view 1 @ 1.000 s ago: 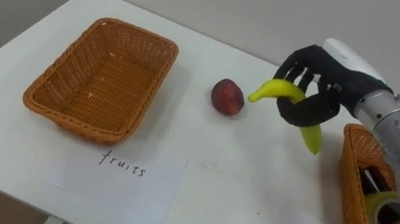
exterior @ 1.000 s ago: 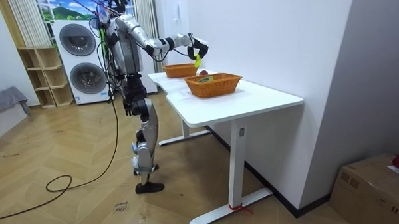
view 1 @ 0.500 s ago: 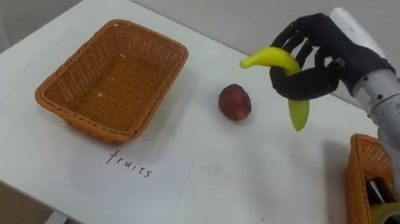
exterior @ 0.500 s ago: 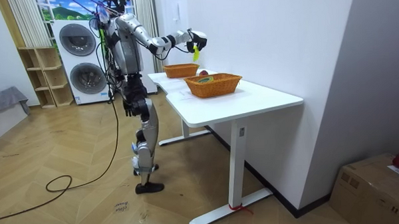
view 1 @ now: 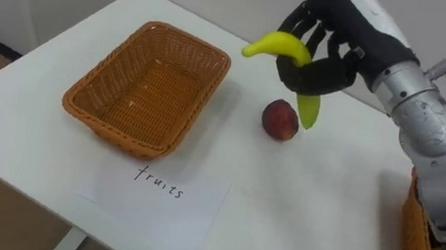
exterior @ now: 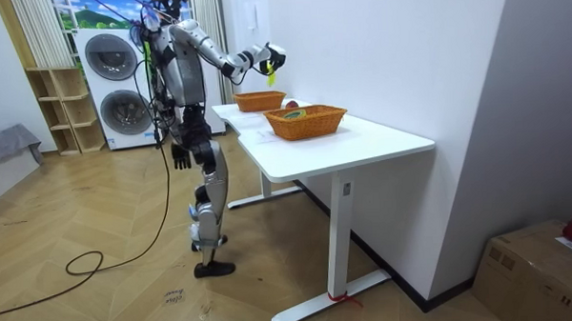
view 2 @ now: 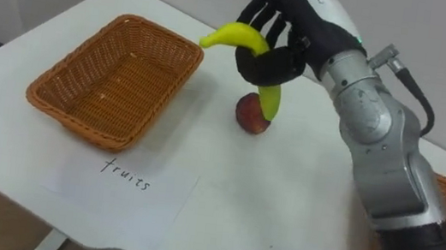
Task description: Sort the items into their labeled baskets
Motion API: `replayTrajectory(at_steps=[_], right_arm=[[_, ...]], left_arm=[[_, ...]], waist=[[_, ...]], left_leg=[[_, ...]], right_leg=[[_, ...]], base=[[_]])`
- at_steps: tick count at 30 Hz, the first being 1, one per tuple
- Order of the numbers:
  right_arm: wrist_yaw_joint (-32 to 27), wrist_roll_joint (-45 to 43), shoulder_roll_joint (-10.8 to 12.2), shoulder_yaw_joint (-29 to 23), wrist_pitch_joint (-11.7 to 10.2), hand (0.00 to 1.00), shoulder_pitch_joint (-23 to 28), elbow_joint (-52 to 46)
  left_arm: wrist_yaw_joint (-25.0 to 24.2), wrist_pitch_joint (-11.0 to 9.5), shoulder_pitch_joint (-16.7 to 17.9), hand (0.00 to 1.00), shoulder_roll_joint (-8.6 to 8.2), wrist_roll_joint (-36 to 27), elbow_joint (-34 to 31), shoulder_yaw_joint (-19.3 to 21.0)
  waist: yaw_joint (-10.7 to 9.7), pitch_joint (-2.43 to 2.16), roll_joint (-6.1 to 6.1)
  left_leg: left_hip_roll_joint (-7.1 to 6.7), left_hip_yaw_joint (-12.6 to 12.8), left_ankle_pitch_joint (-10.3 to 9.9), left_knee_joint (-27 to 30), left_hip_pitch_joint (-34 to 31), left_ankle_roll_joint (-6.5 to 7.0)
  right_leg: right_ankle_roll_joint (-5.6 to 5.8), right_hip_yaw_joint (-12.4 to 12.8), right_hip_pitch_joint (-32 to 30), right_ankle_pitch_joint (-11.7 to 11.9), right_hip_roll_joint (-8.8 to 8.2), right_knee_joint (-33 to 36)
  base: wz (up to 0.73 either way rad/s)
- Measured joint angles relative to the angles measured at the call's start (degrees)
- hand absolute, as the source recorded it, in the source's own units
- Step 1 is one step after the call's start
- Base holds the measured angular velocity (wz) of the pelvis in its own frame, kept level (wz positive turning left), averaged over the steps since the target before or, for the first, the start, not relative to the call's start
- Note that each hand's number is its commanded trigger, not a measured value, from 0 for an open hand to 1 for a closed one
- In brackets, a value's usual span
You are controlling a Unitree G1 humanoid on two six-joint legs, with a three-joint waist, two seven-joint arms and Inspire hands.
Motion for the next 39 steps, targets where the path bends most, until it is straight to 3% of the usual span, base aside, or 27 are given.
replayTrajectory(at_steps=[4, 13, 16, 23, 28, 35, 39], right_arm=[[0.0, 0.02, 1.62, 0.15, 0.01, 1.0, -0.39, -0.01], [-2.79, 3.38, 4.46, 0.16, -0.02, 1.0, -0.82, 2.91], [-4.29, 3.89, 5.96, 0.17, 0.1, 1.0, -1.12, 4.87], [-4.8, 3.98, 6.01, 1.17, 0.89, 1.0, -1.28, 7.98], [-5.11, 4.54, 6.04, 2.44, 1.25, 1.0, -3.59, 9.1], [-10.08, 5.57, 6.32, 4.78, 1.15, 1.0, -6.03, 12.65], [-12.0, 5.55, 8.1, 6.27, 1.13, 1.0, -6.1, 13.21]], left_arm=[[0.09, 0.01, -0.32, 0.0, 0.07, -0.02, 0.48, 0.03], [-0.26, 0.45, -0.12, 0.0, -0.25, 0.02, -0.19, -0.08], [-0.31, 1.49, 0.15, 0.0, -0.81, 0.48, -0.25, 0.04], [-0.54, 3.21, 0.54, 0.0, -1.19, 1.43, -2.46, 1.34], [-0.65, 3.89, 0.64, 0.0, -1.13, 1.42, -2.86, 2.48], [-0.45, 4.09, 1.1, 0.0, -1.15, 1.44, -4.95, 2.09], [-0.31, 4.14, 1.85, 0.0, -1.12, 1.44, -5.13, 1.55]], waist=[[0.54, 0.24, -0.56], [1.95, 0.46, -0.22], [2.06, 0.45, -0.22], [4.9, 0.24, -0.42], [5.54, 0.22, -0.34], [6.65, 0.11, -0.16], [6.6, 0.03, 0.1]], left_leg=[[-0.1, -0.79, 0.03, 0.03, 0.01, 0.05], [-0.17, -1.45, 0.03, 0.06, -0.01, 0.04], [-0.36, -2.17, 0.04, 0.05, -0.25, 0.05], [-0.87, -3.96, 0.11, 0.58, -0.62, 0.15], [-1.07, -4.92, 0.13, 0.69, -0.96, 0.18], [-1.29, -5.92, 0.12, 0.86, -1.82, 0.16], [-1.42, -5.87, 0.17, 0.95, -1.81, 0.22]], right_leg=[[0.01, -0.68, 0.36, -0.01, -0.03, 0.0], [0.07, -0.91, 0.63, -0.04, -0.01, -0.12], [0.25, -1.81, 0.62, -0.15, -0.12, -0.12], [0.7, -2.63, 0.88, -0.43, -0.38, -0.17], [0.75, -2.74, 1.0, -0.46, -0.43, -0.18], [0.91, -4.47, 0.96, -0.56, -0.53, -0.17], [0.95, -4.65, 1.06, -0.59, -0.66, -0.17]], base=[[0.1], [0.02], [0.1], [0.15], [0.11], [0.09], [0.01]])
